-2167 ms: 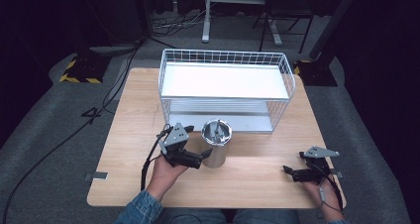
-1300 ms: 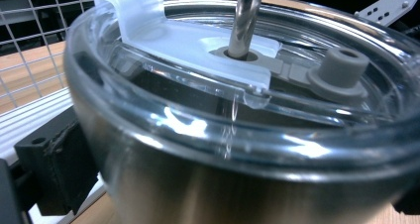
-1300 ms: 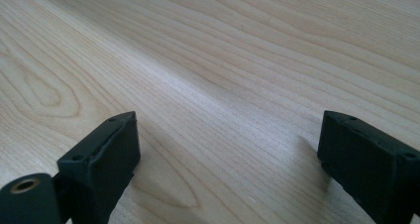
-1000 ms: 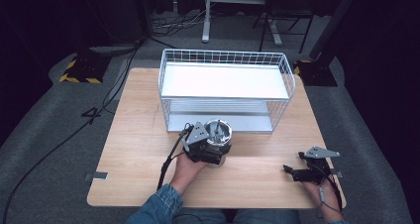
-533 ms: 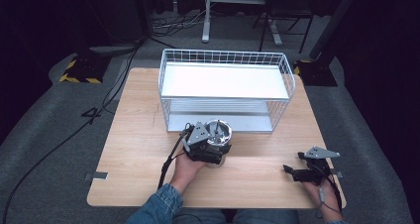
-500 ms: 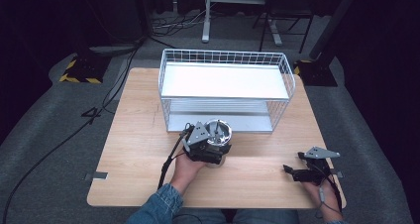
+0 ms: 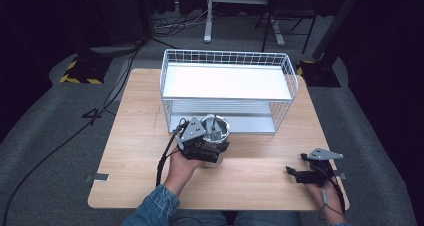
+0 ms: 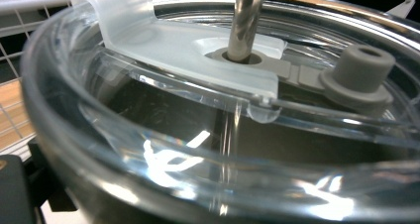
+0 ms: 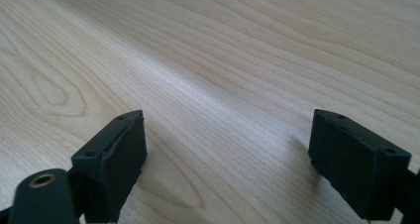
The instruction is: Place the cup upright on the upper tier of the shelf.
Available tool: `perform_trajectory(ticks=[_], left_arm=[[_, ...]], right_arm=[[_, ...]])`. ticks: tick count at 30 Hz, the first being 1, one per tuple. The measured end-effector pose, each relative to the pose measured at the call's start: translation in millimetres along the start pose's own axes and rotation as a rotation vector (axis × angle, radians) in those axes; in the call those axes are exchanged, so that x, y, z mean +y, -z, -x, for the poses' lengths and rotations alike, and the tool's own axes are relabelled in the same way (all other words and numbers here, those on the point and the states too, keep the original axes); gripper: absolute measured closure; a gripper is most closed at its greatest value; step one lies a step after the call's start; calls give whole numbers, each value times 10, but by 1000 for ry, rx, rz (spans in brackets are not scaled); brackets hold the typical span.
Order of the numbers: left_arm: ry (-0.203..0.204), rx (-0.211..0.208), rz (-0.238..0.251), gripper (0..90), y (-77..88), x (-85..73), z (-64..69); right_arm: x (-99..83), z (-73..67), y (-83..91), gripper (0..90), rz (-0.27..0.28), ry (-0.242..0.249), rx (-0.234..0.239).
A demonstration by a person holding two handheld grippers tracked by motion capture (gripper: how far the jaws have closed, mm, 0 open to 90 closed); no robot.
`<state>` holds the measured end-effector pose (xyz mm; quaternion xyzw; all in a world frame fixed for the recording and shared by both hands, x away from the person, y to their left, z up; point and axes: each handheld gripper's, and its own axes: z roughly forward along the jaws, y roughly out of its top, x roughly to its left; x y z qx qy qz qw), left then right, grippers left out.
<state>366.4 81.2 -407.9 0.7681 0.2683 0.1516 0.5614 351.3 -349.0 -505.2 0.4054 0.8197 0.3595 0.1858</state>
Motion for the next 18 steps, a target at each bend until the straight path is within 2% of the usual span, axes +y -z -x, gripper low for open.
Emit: perform_trajectory(ticks=[4,14,18], left_arm=[[6,0,6,32,113,128,-13],[-23,-2,22,32,318,402,-71],[-6,-15,32,32,372,485,-93]], right_arm=[[0,2,0,151,-2,1,0],[0,5,0,151,-2,0,-1],[0,5,0,151,-2,-1,0]])
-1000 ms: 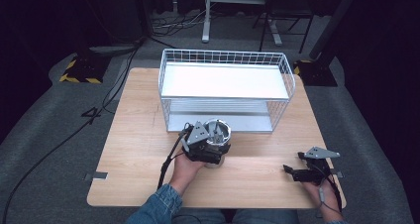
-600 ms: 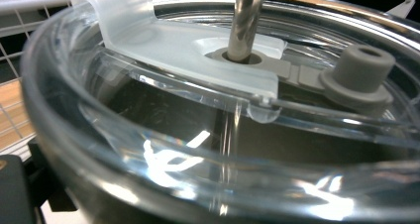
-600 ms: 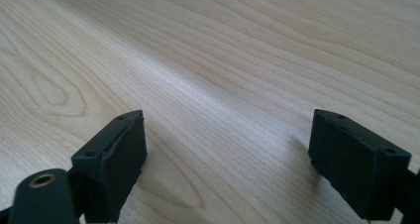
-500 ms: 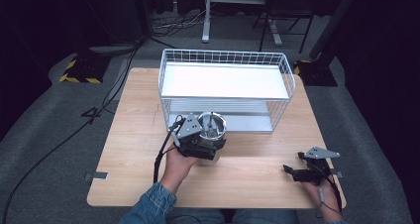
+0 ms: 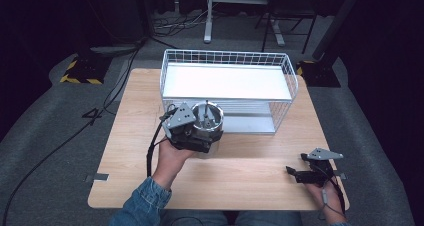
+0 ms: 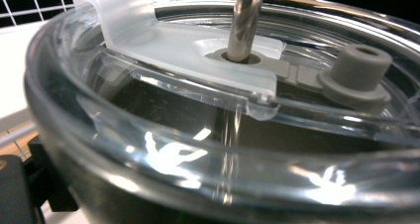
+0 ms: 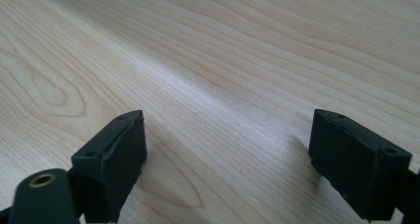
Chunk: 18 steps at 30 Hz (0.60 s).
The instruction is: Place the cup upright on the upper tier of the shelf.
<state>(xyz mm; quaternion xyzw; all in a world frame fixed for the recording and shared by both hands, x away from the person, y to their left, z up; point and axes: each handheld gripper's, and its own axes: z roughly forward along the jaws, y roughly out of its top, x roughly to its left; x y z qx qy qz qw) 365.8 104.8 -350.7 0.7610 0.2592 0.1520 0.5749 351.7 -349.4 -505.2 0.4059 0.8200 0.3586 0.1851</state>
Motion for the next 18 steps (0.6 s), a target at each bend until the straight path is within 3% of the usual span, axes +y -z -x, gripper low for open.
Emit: perform_trajectory(ticks=[7,18], left_arm=[[-6,6,10,32,101,249,-64],[0,-19,26,32,150,604,-141]], right_arm=[[1,4,-1,150,-1,-3,7],[1,4,-1,150,-1,-3,7]])
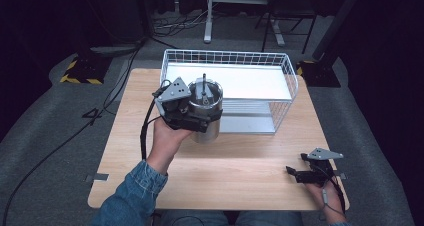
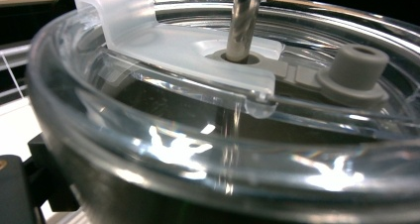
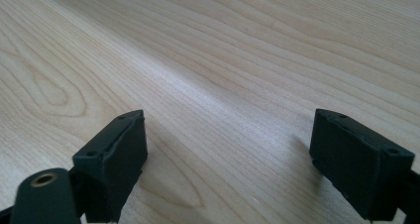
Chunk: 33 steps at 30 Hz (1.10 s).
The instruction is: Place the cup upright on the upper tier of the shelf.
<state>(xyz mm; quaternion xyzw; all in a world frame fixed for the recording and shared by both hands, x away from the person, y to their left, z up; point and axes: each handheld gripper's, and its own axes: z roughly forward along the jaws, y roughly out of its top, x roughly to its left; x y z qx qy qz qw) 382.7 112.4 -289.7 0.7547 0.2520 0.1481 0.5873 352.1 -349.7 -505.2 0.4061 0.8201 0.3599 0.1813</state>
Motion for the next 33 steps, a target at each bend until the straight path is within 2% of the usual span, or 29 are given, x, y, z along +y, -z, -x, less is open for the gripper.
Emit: perform_trajectory(ticks=[11,17,23,33], left_arm=[[12,12,15,33,49,336,-86],[19,25,50,33,61,530,-153],[10,60,49,33,-11,694,-265],[-4,86,94,34,-134,955,-374]], right_arm=[[0,0,0,150,0,0,0],[0,0,0,151,0,0,-1],[0,1,1,155,1,-4,-3],[2,2,-1,158,2,-6,-7]])
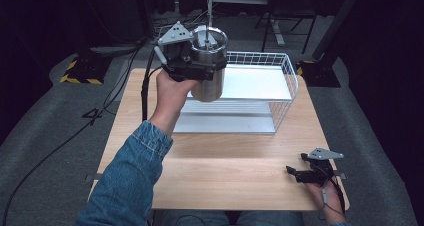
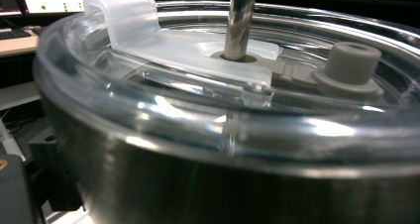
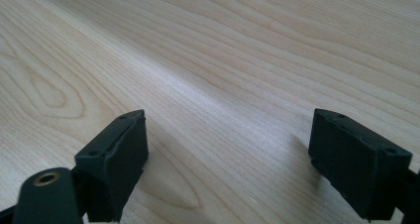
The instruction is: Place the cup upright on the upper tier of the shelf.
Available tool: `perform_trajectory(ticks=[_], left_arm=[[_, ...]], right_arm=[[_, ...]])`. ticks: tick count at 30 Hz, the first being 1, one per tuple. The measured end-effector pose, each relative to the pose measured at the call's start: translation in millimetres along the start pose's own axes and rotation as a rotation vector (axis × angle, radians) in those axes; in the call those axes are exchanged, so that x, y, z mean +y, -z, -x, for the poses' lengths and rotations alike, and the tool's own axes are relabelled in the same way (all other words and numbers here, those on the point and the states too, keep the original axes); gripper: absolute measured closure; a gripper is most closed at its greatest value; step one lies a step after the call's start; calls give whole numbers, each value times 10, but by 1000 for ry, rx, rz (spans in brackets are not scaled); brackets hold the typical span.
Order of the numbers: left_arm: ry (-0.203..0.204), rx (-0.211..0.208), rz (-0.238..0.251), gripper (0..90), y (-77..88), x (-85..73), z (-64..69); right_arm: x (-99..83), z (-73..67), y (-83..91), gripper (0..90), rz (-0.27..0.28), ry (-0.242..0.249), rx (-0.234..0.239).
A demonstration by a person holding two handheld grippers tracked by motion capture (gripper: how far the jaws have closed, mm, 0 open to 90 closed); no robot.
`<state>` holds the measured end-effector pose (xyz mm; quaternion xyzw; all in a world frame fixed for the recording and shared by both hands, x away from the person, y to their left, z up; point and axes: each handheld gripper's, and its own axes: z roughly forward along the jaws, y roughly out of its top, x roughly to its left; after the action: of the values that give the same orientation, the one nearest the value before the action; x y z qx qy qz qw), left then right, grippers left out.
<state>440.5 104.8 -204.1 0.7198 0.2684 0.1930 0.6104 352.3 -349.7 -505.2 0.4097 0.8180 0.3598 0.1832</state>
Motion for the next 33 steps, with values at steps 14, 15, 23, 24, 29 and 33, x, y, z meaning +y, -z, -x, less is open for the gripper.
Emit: perform_trajectory(ticks=[14,15,23,24,29,33], left_arm=[[13,25,12,34,-336,120,-155],[12,24,9,34,-355,124,-171],[34,49,28,34,-552,123,-305],[37,61,26,34,-613,108,-334],[54,79,26,34,-734,60,-372],[50,91,19,34,-822,22,-372]], right_arm=[[2,-2,-2,158,0,-2,-1],[2,-2,-2,157,0,-2,-1],[2,-2,-2,158,0,-2,-1],[2,-2,-2,158,1,-2,0],[2,-3,-2,159,1,-3,0],[1,-3,-1,159,1,1,2]])
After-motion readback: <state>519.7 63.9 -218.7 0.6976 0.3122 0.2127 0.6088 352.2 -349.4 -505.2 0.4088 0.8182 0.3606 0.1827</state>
